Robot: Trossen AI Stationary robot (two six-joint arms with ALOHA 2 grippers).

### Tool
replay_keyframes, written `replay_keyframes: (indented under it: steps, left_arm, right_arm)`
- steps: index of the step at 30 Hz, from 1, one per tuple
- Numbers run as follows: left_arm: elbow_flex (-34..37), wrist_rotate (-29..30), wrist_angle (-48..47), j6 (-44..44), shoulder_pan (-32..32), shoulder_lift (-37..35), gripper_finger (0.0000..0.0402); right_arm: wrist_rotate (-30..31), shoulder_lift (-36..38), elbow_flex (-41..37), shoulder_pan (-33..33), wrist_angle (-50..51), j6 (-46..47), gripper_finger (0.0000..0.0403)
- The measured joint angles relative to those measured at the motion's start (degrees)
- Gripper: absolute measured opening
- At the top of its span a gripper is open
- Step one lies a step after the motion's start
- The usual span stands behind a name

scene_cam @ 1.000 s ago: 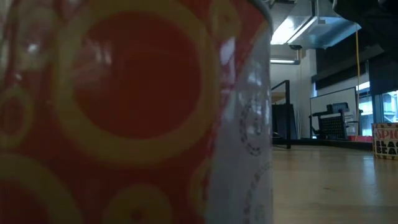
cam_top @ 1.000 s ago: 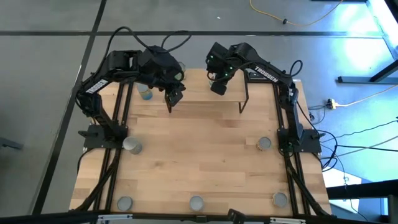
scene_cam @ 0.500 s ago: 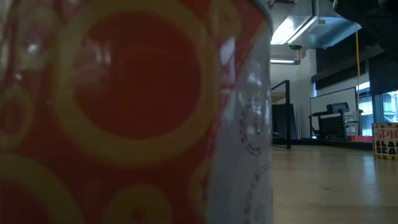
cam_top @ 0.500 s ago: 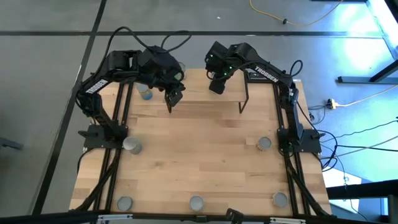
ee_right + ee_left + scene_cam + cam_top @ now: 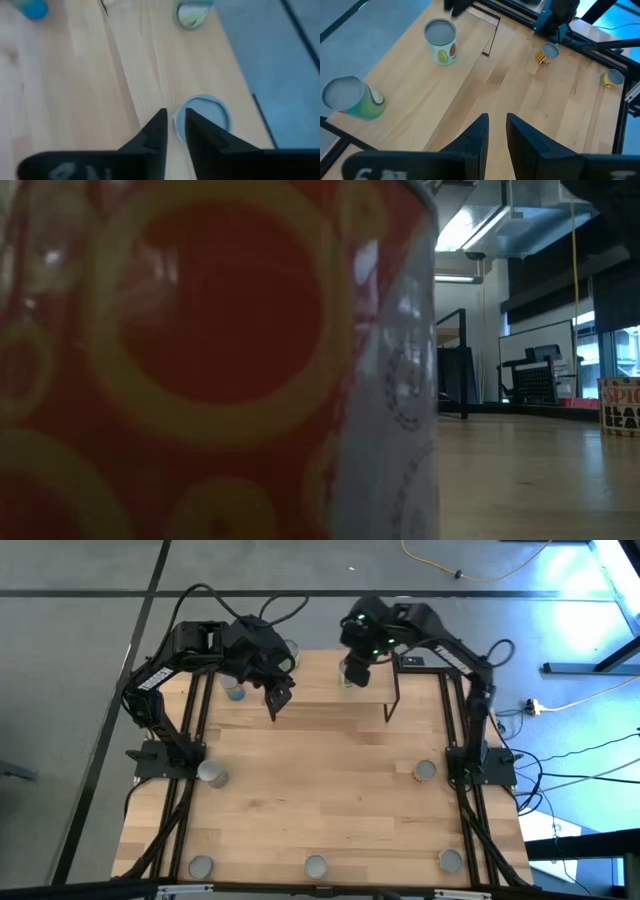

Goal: Pick and place cans onto a shelf
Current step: Put the canned mixed vegetable on the shelf

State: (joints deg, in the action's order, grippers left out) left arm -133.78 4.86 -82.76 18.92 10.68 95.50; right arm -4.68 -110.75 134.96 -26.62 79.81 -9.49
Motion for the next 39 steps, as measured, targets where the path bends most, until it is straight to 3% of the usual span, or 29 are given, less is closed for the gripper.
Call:
replay_keyframes:
  steps: [5,11,16,24,31,39]
  left_arm:
    - [0.0,0.4,-0.3,-1.3,0.0,0.0,0.0061]
    - [0.1,2.8,5.3,-6.6,0.1,0.9,0.0054]
    - [0.3,-0.3,12.8,-13.6,0.2,3.7,0.0014]
    - [0.3,-0.6,15.8,-18.0,0.5,13.8,0.0001]
    - [0.3,2.8,21.6,-20.2,0.6,23.8,0.0001]
    - [0.3,12.2,27.5,-23.8,1.0,30.8,0.0]
  right_arm:
    - [-0.4,6.1,0.0,0.0,-1.2,0.1,0.0008]
    - [-0.4,12.3,0.1,0.0,-1.3,0.2,0.0004]
    - [-0.4,17.0,0.1,0.0,-1.2,0.3,0.0007]
    - [0.9,23.7,0.1,-0.8,-1.1,0.1,0.0008]
    - [2.0,26.9,0.1,-0.9,-1.0,0.0,0.0008]
    - [2.1,27.8,0.1,-0.9,0.0,-3.0,0.0009]
